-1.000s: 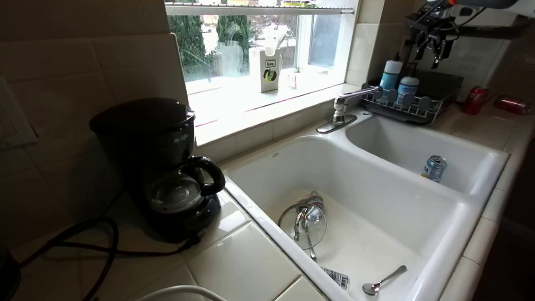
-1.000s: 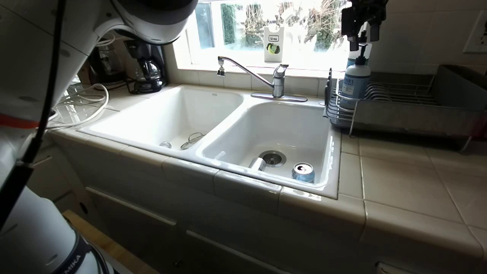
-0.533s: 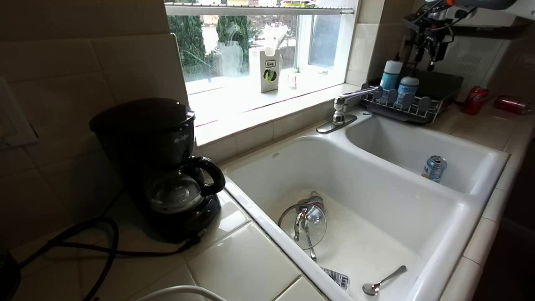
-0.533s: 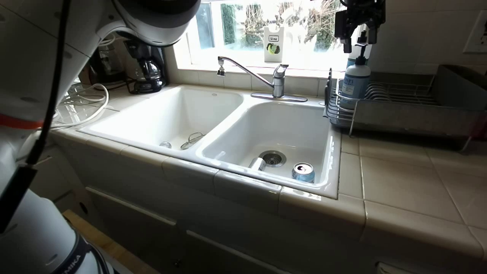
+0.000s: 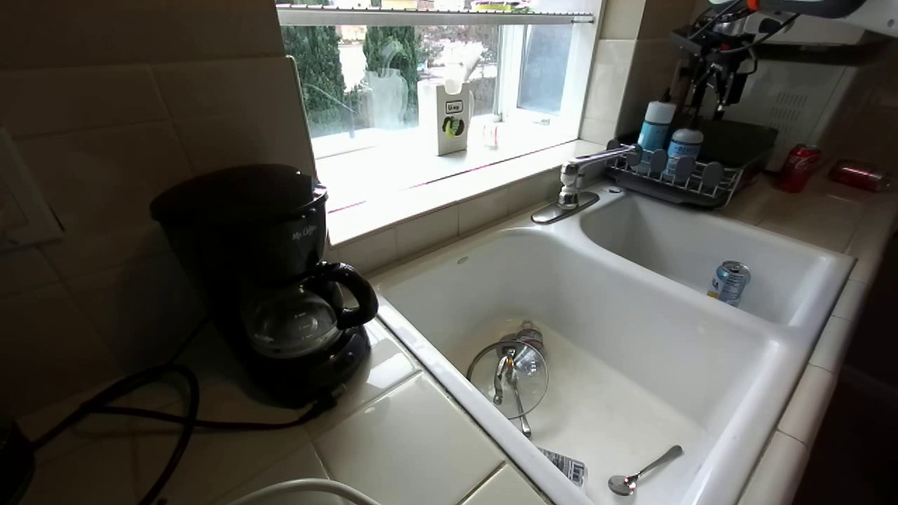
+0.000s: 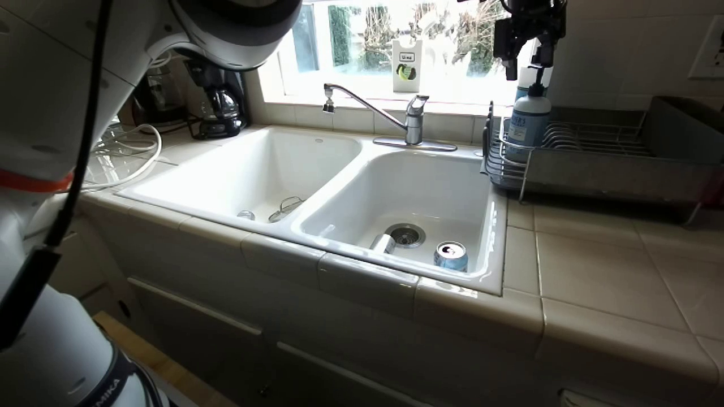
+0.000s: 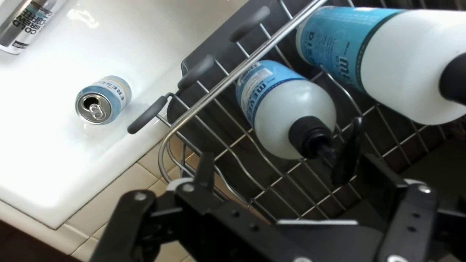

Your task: Pick up the small bottle with a blue label and put it on the kitchen counter

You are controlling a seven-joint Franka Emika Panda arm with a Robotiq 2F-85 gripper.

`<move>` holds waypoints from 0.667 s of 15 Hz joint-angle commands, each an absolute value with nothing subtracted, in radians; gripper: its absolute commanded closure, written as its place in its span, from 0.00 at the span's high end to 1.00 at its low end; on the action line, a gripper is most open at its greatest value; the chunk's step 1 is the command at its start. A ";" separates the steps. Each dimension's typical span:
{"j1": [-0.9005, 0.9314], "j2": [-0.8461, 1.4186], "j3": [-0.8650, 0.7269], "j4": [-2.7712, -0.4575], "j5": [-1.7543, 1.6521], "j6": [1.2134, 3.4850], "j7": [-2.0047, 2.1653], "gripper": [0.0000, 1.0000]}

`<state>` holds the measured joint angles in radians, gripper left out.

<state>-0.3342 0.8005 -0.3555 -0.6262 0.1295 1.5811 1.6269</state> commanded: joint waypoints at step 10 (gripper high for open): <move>-0.370 0.831 -0.323 -0.583 0.147 1.553 1.566 0.70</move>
